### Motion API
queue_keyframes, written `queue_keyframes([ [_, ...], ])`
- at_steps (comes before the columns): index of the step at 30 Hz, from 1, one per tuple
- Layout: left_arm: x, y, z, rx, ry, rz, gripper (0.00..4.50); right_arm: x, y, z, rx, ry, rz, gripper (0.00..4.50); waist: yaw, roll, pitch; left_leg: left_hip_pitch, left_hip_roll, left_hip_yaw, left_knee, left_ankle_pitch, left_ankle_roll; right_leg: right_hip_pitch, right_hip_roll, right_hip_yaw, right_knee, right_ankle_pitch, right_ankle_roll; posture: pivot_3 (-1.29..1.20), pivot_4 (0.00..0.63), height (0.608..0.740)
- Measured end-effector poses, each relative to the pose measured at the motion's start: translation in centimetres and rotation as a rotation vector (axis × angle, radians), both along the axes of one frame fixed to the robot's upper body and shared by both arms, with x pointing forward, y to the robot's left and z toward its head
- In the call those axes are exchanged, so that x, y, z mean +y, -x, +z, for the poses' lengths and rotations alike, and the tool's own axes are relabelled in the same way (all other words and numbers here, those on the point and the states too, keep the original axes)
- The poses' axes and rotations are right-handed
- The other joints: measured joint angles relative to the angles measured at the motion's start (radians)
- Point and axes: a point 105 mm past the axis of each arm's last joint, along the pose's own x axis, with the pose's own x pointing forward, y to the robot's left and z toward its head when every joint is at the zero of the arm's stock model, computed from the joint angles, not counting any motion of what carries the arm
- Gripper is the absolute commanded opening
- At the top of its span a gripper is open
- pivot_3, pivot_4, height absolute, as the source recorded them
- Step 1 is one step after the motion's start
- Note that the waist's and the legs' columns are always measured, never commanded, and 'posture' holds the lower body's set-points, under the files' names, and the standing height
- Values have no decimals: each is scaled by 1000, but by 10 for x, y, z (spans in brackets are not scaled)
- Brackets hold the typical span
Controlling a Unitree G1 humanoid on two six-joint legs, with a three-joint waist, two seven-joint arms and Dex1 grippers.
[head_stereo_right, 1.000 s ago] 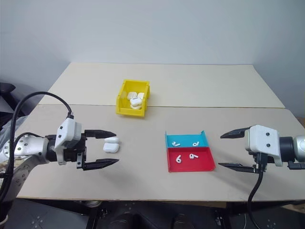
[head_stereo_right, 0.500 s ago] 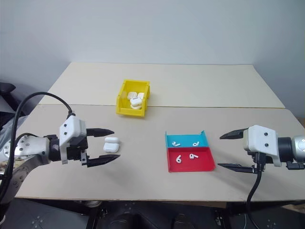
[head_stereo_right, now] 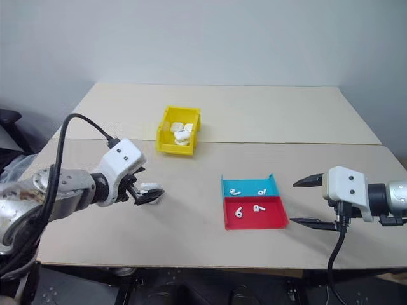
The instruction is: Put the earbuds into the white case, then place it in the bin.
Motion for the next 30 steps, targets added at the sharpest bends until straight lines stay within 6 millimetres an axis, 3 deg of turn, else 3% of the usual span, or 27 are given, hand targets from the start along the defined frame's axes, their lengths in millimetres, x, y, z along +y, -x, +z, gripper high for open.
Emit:
queue_keyframes([
  [5, 5, -8, -14, 66, 23, 113, 4500, 0, -1, -1, 0, -3, -16, 4461, 1, 0, 0, 2, 0, -1, 0, 0, 0, 2, 0, 0, 1, 0, 0, 0, 150, 740],
  [12, 12, -2, -11, 88, 65, 327, 4500, 0, -3, -7, 18, 4, -29, 4461, 1, -2, 1, 5, 1, 0, -2, 2, -3, 2, -4, 4, 1, 1, -1, 0, 150, 740],
  [15, 1, 1, -16, 102, 133, 417, 4500, 0, -4, -8, 22, 3, -33, 4461, 7, -1, 1, 11, -3, 0, -3, 1, -2, 11, -5, 1, -2, 0, -1, 0, 150, 740],
  [19, 0, 6, -32, 136, 141, 510, 4500, 0, -5, -7, 27, -1, -42, 4461, 16, -1, 1, 13, -3, 0, -3, 1, -2, 13, -4, 0, -3, 0, -2, 0, 150, 740],
  [30, -1, 3, -53, 209, 138, 609, 4500, 0, -3, -10, 56, -3, -56, 4461, 28, -1, 1, 13, -3, 0, -3, 2, -3, 14, -3, 0, -3, 0, -2, 0, 150, 740],
])
